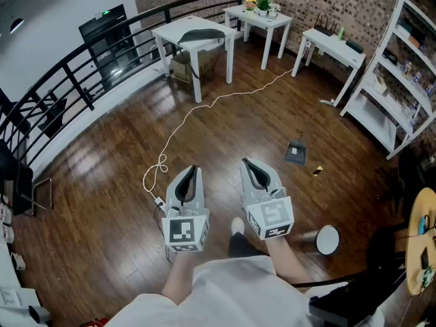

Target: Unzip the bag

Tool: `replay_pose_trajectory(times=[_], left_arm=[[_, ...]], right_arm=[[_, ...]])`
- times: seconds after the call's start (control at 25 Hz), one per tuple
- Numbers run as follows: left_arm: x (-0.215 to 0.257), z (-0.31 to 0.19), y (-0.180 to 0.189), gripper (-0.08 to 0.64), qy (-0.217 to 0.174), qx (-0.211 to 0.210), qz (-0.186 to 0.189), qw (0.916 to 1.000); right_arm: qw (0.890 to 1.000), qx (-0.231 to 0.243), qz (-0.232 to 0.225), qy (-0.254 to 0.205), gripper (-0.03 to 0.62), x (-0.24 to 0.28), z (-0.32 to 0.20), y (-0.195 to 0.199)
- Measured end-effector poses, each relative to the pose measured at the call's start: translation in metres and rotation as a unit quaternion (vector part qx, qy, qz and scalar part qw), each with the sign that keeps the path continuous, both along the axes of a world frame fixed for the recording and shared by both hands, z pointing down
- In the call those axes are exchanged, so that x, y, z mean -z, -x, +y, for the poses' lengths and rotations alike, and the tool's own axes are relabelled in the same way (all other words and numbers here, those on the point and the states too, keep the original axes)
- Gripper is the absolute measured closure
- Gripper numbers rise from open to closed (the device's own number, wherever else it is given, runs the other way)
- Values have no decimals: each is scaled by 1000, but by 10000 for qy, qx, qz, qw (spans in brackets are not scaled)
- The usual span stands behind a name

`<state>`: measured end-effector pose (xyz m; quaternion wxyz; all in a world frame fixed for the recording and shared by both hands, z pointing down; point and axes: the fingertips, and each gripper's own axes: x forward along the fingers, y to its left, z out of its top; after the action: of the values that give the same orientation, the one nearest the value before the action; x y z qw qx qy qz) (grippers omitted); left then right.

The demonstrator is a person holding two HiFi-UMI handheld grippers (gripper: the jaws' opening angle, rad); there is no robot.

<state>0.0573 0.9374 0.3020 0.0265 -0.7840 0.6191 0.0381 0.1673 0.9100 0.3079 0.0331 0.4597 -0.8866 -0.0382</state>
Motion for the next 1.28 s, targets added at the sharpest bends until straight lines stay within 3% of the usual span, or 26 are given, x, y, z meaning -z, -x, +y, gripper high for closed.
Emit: replay_pose_trajectory(times=[0.16,0.36,0.6,0.84,1.28], left_arm=[[10,-67,-21,534,-22,-23,-55,10000],[22,-146,-32,534,-324,191,-255,9990],[2,-224,-33,534,-80,246,-136,9996],[-25,-312,-14,534,205,317,-161,9992],[-32,-566,74,534,162,-7,96,9998]], right_arm=[[9999,77,-24,-142,604,18,-70,-16],[9996,210,-39,-173,604,27,-156,-25],[9992,375,-25,109,604,-1,-234,-25],[9979,508,27,395,604,-34,-313,-9],[9977,527,299,308,604,-37,-560,85]])
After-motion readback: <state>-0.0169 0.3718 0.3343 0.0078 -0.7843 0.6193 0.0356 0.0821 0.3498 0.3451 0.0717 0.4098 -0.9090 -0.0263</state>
